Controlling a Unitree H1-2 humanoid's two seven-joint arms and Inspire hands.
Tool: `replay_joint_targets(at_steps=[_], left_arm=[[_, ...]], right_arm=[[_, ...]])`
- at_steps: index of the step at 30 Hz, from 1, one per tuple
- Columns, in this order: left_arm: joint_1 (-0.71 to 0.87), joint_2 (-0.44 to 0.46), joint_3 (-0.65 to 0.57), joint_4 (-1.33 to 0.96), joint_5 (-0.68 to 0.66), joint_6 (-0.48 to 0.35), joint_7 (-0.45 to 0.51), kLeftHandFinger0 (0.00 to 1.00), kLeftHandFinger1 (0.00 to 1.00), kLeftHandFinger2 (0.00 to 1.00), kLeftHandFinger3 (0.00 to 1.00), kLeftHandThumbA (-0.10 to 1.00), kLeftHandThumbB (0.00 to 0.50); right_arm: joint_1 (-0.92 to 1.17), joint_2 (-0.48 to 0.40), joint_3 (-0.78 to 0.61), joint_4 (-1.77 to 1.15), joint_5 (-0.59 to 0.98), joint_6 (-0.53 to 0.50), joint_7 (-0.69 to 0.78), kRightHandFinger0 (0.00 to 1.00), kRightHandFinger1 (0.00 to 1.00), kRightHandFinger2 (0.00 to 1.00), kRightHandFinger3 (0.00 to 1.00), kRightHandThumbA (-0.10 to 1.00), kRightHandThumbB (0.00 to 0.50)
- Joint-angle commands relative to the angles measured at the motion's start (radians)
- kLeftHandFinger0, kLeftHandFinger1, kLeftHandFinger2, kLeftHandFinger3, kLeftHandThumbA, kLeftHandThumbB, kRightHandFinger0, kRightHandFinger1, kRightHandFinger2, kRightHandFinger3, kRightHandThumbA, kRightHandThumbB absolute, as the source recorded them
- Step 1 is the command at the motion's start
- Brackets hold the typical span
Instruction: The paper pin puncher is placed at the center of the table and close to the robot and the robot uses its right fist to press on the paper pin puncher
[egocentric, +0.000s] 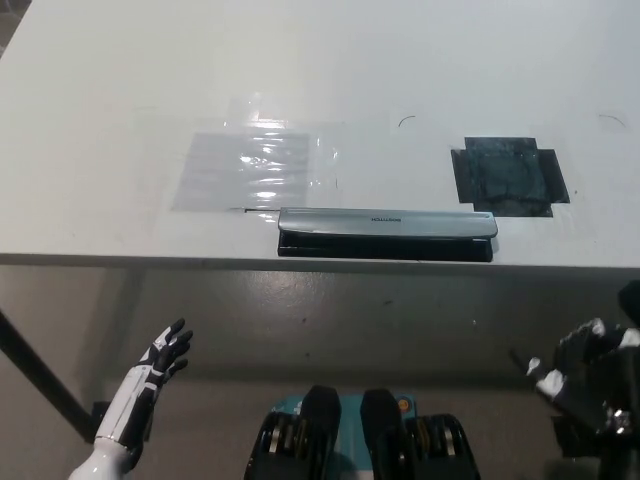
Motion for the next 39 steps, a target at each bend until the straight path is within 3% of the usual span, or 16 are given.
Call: replay_joint_targets(at_steps=[1,3,4,5,7,9,10,11,13,20,24,32,34,39], left_arm=[[-0.016,0.015,0.003,-0.014,-0.018,-0.066,-0.022,1.00,1.00,1.00,1.00,1.00,0.190],[-0.013,0.014,0.000,-0.014,-0.010,-0.058,-0.019,1.00,1.00,1.00,1.00,1.00,0.183],[-0.009,0.012,-0.001,-0.016,-0.010,-0.054,-0.019,1.00,1.00,1.00,1.00,1.00,0.176],[-0.009,0.011,0.000,-0.014,-0.005,-0.060,-0.015,1.00,1.00,1.00,1.00,1.00,0.170],[-0.011,0.011,0.002,-0.012,-0.007,-0.062,-0.015,1.00,1.00,1.00,1.00,1.00,0.175],[-0.012,0.012,0.002,-0.009,-0.011,-0.064,-0.019,1.00,1.00,1.00,1.00,1.00,0.179],[-0.012,0.012,0.002,-0.010,-0.012,-0.063,-0.019,1.00,1.00,1.00,1.00,1.00,0.185],[-0.011,0.012,0.002,-0.011,-0.012,-0.059,-0.019,1.00,1.00,1.00,1.00,1.00,0.187],[-0.012,0.012,0.002,-0.017,-0.018,-0.061,-0.023,1.00,1.00,1.00,1.00,1.00,0.186],[-0.021,0.018,-0.002,-0.017,-0.003,-0.068,-0.023,1.00,1.00,1.00,1.00,1.00,0.198],[-0.029,0.020,-0.002,-0.022,-0.006,-0.061,-0.030,1.00,1.00,1.00,1.00,1.00,0.192],[-0.036,0.022,-0.003,-0.023,-0.004,-0.053,-0.036,1.00,1.00,1.00,1.00,1.00,0.232],[-0.037,0.024,-0.001,-0.028,-0.004,-0.049,-0.035,1.00,1.00,1.00,1.00,1.00,0.230],[-0.045,0.028,-0.003,-0.030,-0.006,-0.053,-0.039,1.00,1.00,1.00,1.00,1.00,0.209]], right_arm=[[-0.154,0.013,0.023,-0.210,0.127,0.209,-0.034,0.00,0.00,0.00,0.00,1.00,0.163],[-0.255,0.039,0.026,-0.231,0.110,0.281,-0.071,0.00,0.00,0.00,0.00,1.00,0.185],[-0.278,0.043,0.026,-0.234,0.083,0.301,-0.080,0.10,0.10,0.15,0.15,1.00,0.197],[-0.333,0.042,0.030,-0.205,0.064,0.292,-0.074,0.00,0.00,0.01,0.01,1.00,0.203],[-0.420,0.047,0.035,-0.163,0.066,0.301,-0.067,0.00,0.00,0.00,0.00,1.00,0.197],[-0.509,0.075,0.034,-0.127,0.071,0.353,-0.091,0.00,0.00,0.00,0.00,1.00,0.234],[-0.525,0.081,0.032,-0.119,0.073,0.363,-0.094,0.07,0.08,0.11,0.11,1.00,0.203],[-0.551,0.090,0.030,-0.100,0.078,0.374,-0.097,0.00,0.00,0.00,0.00,1.00,0.236],[-0.632,0.115,0.019,-0.019,0.094,0.374,-0.102,0.00,0.00,0.00,0.00,1.00,0.218],[-0.818,0.146,0.011,0.294,0.051,0.284,-0.103,0.00,0.00,0.00,0.00,1.00,0.223],[-0.878,0.167,0.015,0.460,0.031,0.223,-0.111,0.00,0.00,0.00,0.00,1.00,0.166],[-0.859,0.195,0.062,0.664,-0.045,0.143,-0.111,0.00,0.00,0.12,0.00,1.00,0.183],[-0.844,0.197,0.075,0.705,-0.058,0.115,-0.108,0.00,0.01,0.21,0.08,1.00,0.187],[-0.823,0.193,0.072,0.824,-0.067,0.046,-0.121,0.00,0.03,0.27,0.17,1.00,0.182]])
